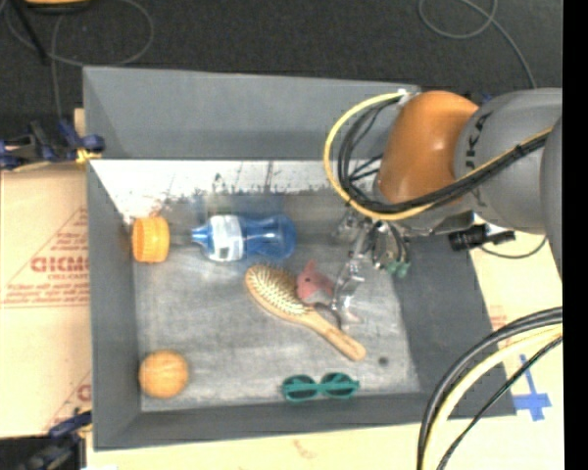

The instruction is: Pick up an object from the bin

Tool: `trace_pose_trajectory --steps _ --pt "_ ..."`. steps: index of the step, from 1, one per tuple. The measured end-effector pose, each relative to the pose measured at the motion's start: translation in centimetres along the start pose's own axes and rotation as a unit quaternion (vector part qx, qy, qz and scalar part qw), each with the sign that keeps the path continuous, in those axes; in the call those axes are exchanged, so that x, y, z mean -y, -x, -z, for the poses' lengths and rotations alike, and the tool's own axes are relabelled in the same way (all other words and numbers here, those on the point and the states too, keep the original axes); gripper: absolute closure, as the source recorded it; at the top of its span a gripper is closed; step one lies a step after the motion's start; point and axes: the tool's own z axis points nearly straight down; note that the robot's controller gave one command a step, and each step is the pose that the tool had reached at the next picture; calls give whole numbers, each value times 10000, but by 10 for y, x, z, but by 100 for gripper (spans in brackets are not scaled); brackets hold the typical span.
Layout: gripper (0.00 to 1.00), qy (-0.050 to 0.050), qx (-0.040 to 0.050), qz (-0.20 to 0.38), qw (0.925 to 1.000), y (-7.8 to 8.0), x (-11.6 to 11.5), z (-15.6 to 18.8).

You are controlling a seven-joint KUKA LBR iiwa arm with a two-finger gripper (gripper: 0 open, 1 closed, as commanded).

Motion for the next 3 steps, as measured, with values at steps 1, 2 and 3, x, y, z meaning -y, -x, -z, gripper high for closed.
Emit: trace_pose_trajectory --steps 1,2,3 --pt "0 -8 16 -131 9999 -5 7 -49" --pt "100 2 44 -409 9992 -2 -1 -61" --pt "100 -2 44 -443 9990 -2 -1 -59"
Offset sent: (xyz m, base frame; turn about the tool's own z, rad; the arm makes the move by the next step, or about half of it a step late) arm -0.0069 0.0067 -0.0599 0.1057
